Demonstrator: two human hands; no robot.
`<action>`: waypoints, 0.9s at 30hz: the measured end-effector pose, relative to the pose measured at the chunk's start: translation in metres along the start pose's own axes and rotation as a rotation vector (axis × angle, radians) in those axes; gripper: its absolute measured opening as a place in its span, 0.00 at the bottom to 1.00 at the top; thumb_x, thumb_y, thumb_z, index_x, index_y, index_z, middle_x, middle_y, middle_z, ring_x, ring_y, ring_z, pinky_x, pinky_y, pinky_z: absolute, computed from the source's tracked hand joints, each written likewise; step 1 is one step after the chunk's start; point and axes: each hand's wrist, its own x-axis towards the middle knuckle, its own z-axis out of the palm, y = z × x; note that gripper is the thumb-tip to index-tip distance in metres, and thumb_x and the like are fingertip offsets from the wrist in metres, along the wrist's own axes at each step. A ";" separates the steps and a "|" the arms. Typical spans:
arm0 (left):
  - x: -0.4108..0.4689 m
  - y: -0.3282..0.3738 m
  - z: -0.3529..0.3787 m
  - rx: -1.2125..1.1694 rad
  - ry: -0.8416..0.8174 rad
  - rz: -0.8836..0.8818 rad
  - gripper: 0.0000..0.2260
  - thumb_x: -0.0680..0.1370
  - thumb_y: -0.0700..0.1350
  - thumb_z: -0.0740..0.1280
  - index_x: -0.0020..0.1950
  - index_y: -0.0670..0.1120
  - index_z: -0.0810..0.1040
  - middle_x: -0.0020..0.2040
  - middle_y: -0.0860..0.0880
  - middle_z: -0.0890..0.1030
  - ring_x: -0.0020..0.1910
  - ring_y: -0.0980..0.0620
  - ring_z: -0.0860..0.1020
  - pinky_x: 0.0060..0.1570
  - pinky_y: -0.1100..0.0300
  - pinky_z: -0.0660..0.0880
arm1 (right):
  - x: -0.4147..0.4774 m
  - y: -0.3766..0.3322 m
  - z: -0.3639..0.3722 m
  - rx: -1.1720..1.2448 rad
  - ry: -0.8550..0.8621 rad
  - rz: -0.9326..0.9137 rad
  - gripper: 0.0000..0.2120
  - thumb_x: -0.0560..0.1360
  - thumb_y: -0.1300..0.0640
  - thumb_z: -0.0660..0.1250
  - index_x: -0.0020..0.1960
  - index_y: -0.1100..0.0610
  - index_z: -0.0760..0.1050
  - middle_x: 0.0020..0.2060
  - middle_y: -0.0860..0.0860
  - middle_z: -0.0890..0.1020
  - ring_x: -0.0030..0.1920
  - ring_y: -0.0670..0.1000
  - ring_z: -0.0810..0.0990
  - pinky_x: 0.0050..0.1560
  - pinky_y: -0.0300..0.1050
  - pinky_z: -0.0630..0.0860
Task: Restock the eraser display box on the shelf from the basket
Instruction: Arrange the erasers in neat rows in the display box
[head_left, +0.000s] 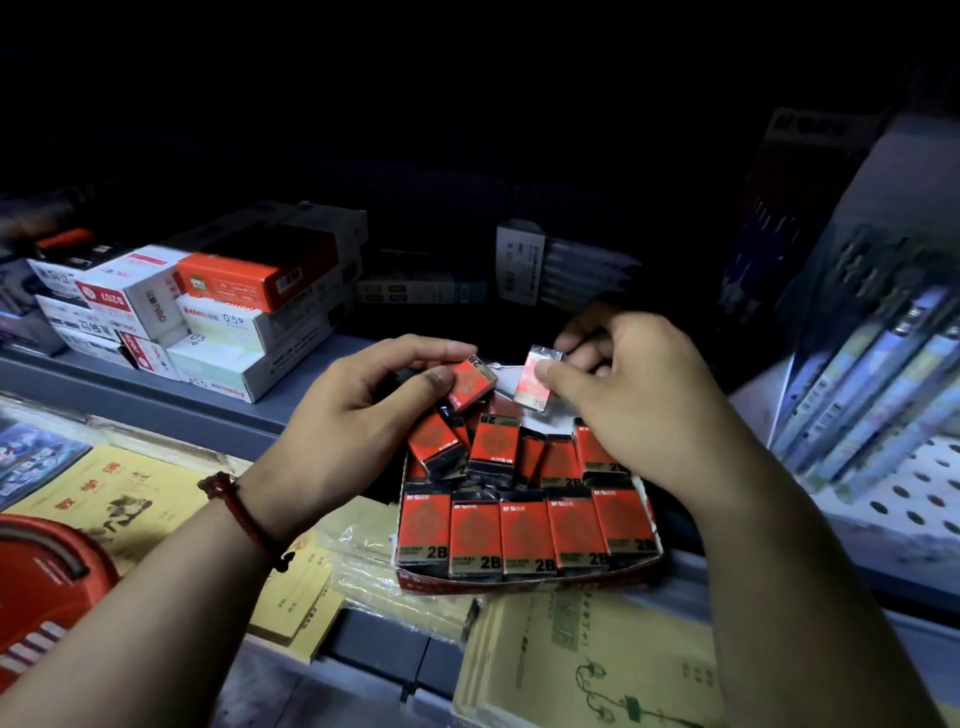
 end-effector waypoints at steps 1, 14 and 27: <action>0.000 0.001 0.000 -0.013 0.005 0.002 0.11 0.82 0.44 0.66 0.59 0.54 0.84 0.51 0.52 0.86 0.47 0.52 0.85 0.49 0.56 0.78 | 0.000 0.000 0.001 -0.016 0.006 0.001 0.05 0.77 0.54 0.73 0.46 0.49 0.77 0.35 0.49 0.82 0.32 0.41 0.77 0.35 0.34 0.67; 0.003 -0.004 -0.005 -0.162 0.061 -0.027 0.13 0.80 0.36 0.67 0.61 0.47 0.82 0.52 0.46 0.84 0.47 0.51 0.82 0.51 0.56 0.77 | -0.003 -0.004 0.015 0.063 0.041 -0.020 0.09 0.75 0.53 0.76 0.45 0.52 0.76 0.31 0.49 0.82 0.28 0.39 0.75 0.34 0.35 0.69; 0.005 0.002 -0.007 -0.224 0.037 -0.114 0.15 0.75 0.45 0.72 0.61 0.45 0.81 0.37 0.52 0.81 0.37 0.58 0.78 0.40 0.67 0.76 | -0.001 -0.004 0.011 0.049 0.036 -0.005 0.07 0.75 0.55 0.76 0.45 0.50 0.78 0.32 0.48 0.82 0.28 0.41 0.76 0.35 0.37 0.70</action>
